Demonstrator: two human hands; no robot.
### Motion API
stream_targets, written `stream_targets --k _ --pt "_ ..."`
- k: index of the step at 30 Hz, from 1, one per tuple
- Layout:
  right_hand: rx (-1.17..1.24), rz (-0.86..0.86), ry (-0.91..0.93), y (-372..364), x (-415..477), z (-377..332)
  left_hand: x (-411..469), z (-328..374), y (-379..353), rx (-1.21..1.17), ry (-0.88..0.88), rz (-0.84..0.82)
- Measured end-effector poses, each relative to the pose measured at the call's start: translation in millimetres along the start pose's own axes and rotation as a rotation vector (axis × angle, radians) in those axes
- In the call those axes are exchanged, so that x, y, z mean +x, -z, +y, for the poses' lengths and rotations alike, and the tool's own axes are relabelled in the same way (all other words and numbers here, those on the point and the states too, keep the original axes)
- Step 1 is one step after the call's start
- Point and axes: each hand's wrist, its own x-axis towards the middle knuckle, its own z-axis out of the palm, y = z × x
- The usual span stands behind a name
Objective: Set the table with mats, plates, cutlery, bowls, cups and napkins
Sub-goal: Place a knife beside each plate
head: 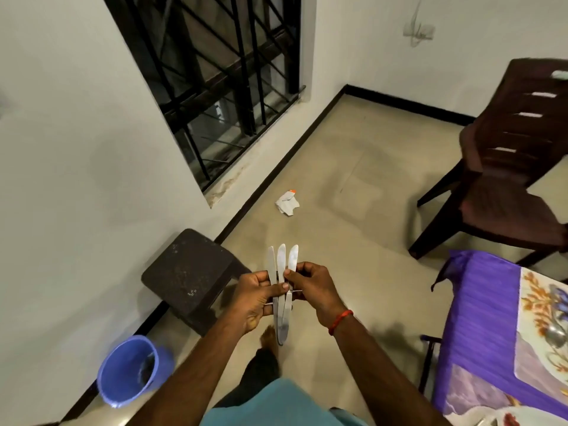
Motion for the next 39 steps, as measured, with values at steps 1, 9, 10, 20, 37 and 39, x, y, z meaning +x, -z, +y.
stream_targets --k 1,9,10,20,37,39 --pt "0.010 0.022 -0.002 2 9 -7 11 9 -2 0.001 0.002 -0.017" --pt "0.014 0.192 0.039 9 81 -70 95 94 -16 0.039 -0.001 -0.180" --pt "0.017 0.212 0.045 11 87 -76 101 101 -19 0.046 -0.006 -0.199" --pt "0.088 0.366 0.093 33 127 -105 158 146 -50 0.086 0.024 -0.356" --pt "0.217 0.587 0.193 170 214 -167 274 222 -206 0.216 0.041 -0.521" --pt "0.229 0.606 0.197 186 220 -173 283 228 -224 0.226 0.040 -0.539"
